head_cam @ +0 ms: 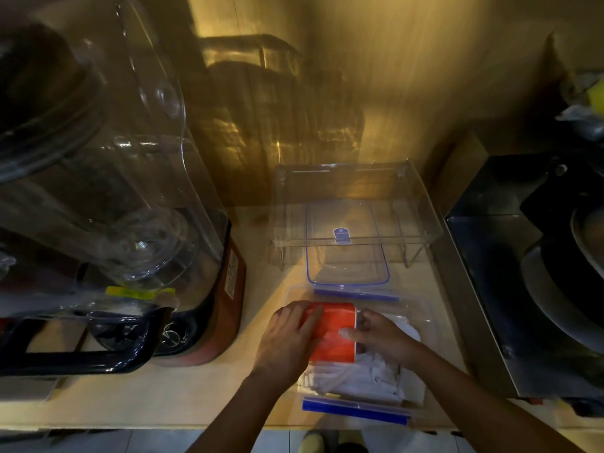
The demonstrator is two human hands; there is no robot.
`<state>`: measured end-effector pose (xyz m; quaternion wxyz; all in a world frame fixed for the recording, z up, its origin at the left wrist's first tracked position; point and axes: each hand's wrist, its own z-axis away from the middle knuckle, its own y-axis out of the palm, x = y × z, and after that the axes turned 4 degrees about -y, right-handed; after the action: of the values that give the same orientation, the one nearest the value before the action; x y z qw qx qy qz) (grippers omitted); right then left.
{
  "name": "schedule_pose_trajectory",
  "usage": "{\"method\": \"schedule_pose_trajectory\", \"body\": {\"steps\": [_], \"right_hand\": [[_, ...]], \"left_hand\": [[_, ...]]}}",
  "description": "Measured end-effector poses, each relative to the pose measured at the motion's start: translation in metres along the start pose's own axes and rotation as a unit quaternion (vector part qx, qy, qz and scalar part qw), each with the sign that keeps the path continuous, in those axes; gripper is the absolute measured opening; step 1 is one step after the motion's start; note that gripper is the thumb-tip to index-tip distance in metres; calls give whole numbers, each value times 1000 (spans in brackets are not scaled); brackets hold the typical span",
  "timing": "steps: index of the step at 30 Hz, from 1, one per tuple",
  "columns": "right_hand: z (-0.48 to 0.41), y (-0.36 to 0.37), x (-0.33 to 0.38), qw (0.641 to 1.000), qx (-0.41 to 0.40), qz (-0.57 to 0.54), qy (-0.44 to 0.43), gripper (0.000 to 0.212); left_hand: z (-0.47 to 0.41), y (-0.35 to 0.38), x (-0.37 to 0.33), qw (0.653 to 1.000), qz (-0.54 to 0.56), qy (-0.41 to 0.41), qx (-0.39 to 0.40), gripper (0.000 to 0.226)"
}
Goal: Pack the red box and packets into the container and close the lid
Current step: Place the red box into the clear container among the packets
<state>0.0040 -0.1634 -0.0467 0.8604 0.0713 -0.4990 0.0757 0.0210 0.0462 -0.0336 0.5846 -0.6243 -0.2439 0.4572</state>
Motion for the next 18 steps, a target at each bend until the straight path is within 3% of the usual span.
{"method": "schedule_pose_trajectory", "body": {"steps": [2, 6, 10, 15, 18], "right_hand": [[-4, 3, 0, 999, -35, 34, 1, 5], [-6, 7, -3, 991, -77, 110, -4, 10], [-3, 8, -6, 979, -91, 184, -2, 18], [10, 5, -6, 970, -18, 241, -28, 44], [20, -4, 0, 915, 21, 399, -53, 33]], "left_hand": [[1, 2, 0, 1000, -23, 6, 7, 53], [1, 6, 0, 996, -68, 42, 46, 69], [0, 6, 1, 997, -67, 39, 28, 62], [2, 7, -1, 996, -77, 35, 41, 64], [3, 9, -1, 996, -74, 29, 44, 65]]}}
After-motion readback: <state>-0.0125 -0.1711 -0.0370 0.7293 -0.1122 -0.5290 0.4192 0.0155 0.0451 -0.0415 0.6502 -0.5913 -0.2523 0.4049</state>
